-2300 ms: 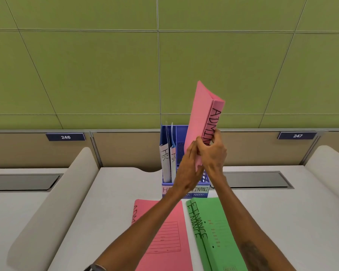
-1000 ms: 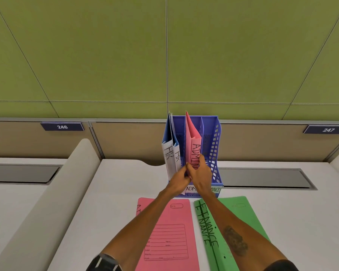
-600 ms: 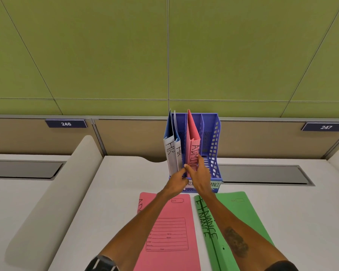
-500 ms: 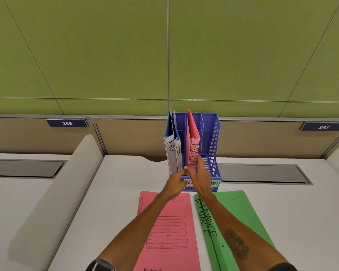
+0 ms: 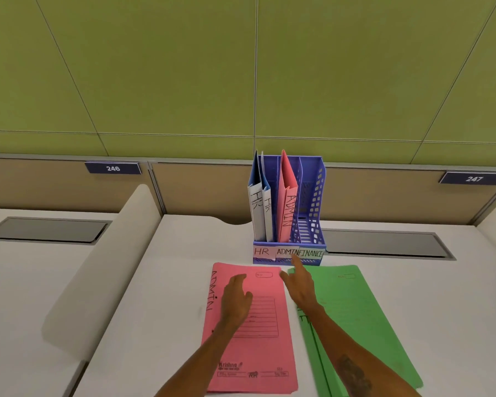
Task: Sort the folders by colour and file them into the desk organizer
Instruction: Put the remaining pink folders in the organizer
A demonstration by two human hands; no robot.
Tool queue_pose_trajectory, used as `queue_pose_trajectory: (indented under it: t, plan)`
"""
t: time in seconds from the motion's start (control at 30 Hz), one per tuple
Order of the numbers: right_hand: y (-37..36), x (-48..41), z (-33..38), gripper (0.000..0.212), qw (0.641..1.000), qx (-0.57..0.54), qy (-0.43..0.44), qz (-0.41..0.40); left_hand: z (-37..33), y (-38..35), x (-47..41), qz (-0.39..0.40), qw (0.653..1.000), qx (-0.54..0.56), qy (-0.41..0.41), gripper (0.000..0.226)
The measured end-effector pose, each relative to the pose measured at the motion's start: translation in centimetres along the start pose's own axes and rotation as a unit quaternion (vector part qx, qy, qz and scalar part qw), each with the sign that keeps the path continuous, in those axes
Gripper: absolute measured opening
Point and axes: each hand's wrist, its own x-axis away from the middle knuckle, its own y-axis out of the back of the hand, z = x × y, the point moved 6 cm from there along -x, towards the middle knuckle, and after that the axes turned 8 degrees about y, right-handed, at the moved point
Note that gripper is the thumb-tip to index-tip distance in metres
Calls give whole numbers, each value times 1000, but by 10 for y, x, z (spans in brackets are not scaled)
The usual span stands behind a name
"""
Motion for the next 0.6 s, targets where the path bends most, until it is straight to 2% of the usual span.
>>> queue_pose_trajectory:
  t: [0.2, 0.43, 0.6]
  plan:
    - [-31, 43, -27, 62, 996, 36, -66, 56, 58, 9, 27, -42, 990, -90, 102, 66]
    - [-51, 73, -38, 62, 986, 82, -110, 92, 90, 17, 39, 0, 978, -54, 203, 68]
    - [-52, 82, -45, 55, 984, 39, -163, 51, 99, 27, 36, 12, 965, 20, 260, 62]
